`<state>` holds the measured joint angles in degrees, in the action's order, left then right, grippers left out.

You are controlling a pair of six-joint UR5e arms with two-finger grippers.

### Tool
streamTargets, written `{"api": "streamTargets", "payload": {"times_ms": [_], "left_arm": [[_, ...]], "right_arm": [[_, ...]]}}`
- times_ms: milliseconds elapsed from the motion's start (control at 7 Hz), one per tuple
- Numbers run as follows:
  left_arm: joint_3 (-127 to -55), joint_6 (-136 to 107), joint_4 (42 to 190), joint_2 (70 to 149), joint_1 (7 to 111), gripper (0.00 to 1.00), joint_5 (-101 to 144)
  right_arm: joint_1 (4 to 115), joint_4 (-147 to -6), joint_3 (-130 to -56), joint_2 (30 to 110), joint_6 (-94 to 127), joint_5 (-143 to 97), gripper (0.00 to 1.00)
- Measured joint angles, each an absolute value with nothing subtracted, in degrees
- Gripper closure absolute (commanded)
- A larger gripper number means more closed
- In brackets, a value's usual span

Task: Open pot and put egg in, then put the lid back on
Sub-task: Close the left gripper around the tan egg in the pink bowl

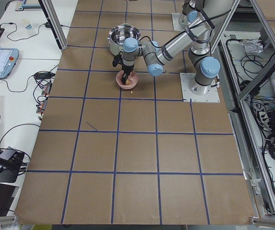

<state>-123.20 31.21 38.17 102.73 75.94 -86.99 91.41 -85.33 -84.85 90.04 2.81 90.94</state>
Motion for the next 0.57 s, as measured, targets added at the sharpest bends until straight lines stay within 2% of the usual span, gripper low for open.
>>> {"api": "streamTargets", "payload": {"times_ms": [571], "left_arm": [[-124.3, 30.2, 35.0, 103.9, 75.9, 0.09, -87.0]], "right_arm": [[91.5, -85.3, -84.9, 90.1, 2.6, 91.0, 1.0]]}}
